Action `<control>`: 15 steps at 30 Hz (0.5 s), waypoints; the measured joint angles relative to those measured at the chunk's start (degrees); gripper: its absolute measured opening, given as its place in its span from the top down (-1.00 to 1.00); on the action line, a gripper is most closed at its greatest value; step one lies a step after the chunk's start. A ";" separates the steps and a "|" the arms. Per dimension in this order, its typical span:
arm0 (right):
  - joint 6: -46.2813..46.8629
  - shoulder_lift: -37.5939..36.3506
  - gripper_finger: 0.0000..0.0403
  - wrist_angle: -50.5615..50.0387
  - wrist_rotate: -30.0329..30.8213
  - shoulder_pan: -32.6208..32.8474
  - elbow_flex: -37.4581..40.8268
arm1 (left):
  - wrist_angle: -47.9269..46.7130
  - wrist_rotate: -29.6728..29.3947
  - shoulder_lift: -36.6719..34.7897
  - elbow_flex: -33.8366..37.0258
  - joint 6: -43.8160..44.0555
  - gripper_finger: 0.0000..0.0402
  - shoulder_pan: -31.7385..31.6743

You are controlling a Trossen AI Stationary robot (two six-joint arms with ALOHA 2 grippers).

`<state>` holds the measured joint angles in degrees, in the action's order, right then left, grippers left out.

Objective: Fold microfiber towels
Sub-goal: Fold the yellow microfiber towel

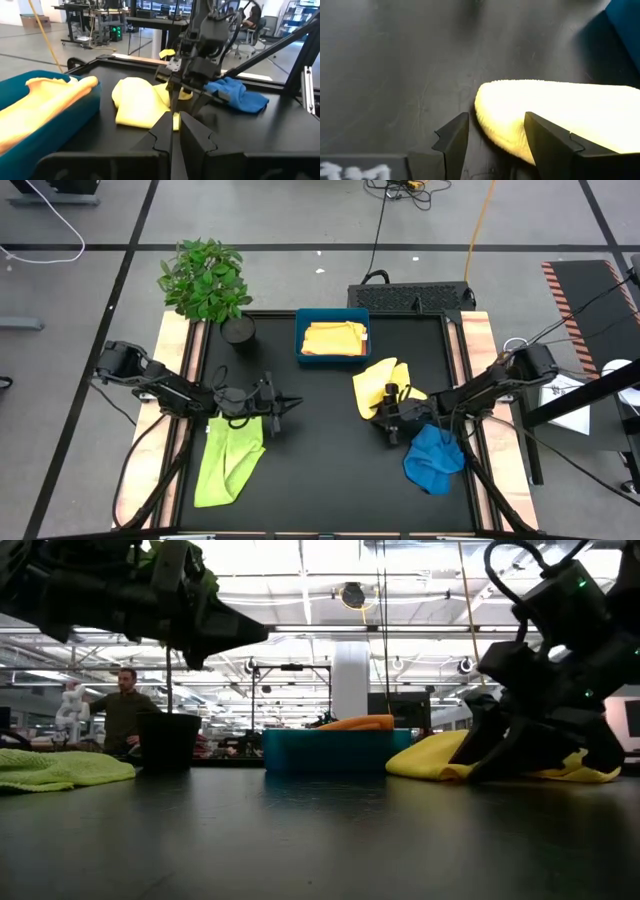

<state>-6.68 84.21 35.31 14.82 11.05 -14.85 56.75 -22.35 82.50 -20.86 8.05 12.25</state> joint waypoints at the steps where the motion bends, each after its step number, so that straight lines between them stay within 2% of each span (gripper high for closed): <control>1: 0.02 0.92 0.07 1.03 0.01 -0.18 0.00 | 0.04 0.00 0.00 -0.18 0.02 0.85 0.00; 9: 1.38 4.50 0.22 7.06 -0.07 -0.55 -0.04 | -0.03 -0.11 0.00 -1.27 4.12 0.85 1.15; 15: 1.49 4.54 0.54 9.99 0.08 -0.57 -0.02 | -0.13 -0.22 1.99 -3.69 4.07 0.85 4.04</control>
<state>-5.19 88.75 45.30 14.90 10.48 -14.87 56.62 -22.57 84.49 -24.55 12.12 16.29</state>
